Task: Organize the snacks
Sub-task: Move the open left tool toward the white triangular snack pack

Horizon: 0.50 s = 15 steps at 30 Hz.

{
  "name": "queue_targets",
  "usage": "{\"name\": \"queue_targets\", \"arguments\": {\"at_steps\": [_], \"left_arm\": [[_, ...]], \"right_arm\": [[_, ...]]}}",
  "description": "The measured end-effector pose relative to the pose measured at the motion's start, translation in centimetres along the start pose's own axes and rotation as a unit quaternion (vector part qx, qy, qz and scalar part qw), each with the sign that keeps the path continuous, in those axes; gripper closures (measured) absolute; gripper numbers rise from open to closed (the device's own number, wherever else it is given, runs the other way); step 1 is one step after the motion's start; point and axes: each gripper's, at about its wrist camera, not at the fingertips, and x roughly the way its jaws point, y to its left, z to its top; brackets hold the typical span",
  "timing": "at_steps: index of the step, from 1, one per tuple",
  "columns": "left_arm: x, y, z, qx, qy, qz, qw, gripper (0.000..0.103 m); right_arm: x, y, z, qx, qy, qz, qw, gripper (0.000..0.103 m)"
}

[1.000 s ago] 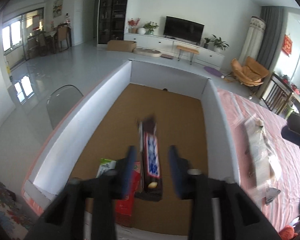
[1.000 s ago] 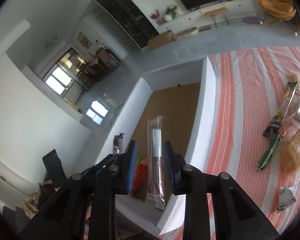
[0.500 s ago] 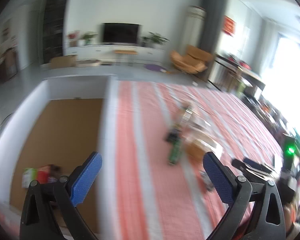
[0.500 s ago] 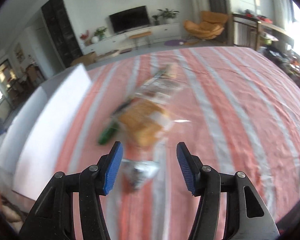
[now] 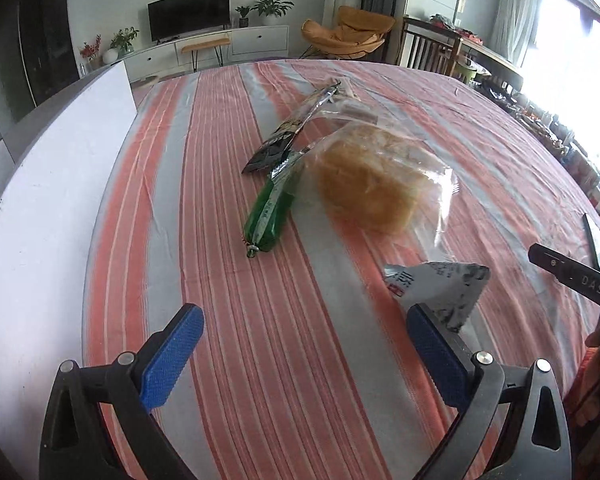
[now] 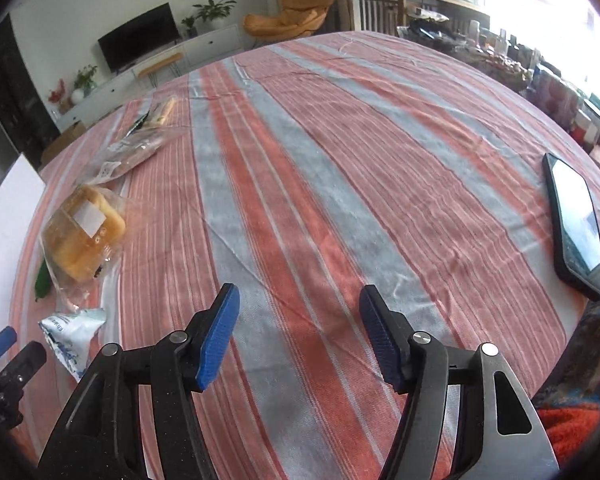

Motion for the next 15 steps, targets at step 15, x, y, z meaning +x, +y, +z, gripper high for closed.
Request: {"name": "queue_targets", "arguments": {"at_steps": [15], "left_arm": [[1.3,-0.1,-1.4,0.018,0.004,0.018,0.9997,0.0]], "right_arm": [[0.2,1.5,-0.5,-0.039,0.007,-0.019,0.999,0.023]]}}
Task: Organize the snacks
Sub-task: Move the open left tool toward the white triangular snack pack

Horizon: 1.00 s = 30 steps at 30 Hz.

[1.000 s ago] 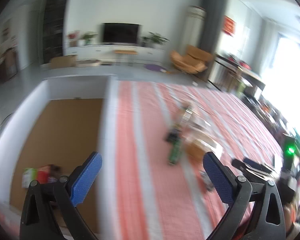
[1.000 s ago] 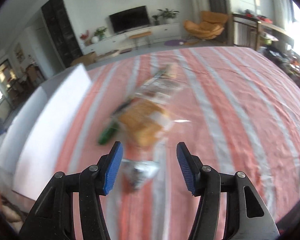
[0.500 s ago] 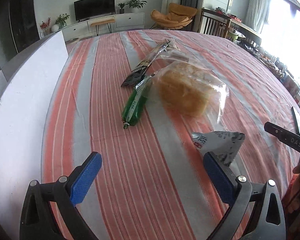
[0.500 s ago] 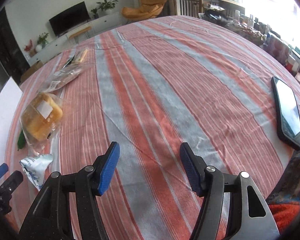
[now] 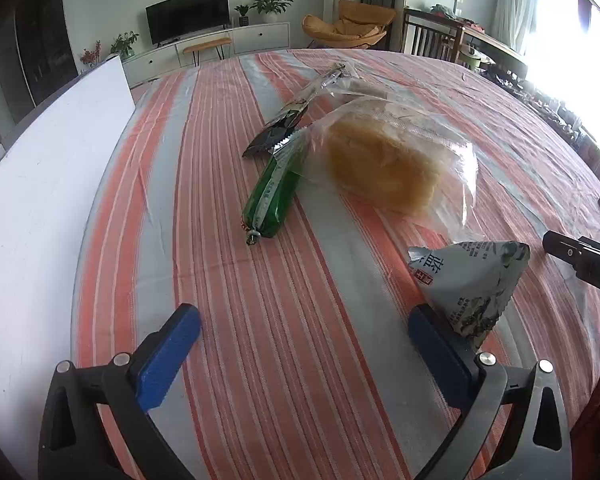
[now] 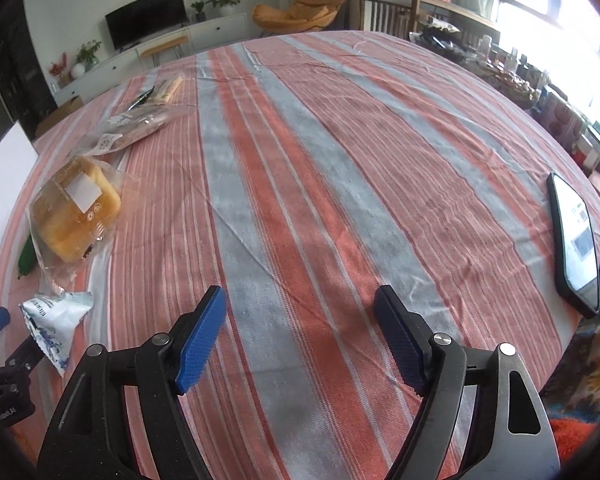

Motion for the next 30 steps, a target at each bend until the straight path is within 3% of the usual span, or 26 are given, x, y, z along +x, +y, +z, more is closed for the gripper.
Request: {"name": "queue_targets", "arguments": {"at_steps": [30], "left_arm": [[0.05,-0.09,0.11,0.001,0.001,0.002,1.0,0.0]], "right_arm": [[-0.06,0.23,-0.02,-0.007,0.003,-0.006,1.0,0.02]]}}
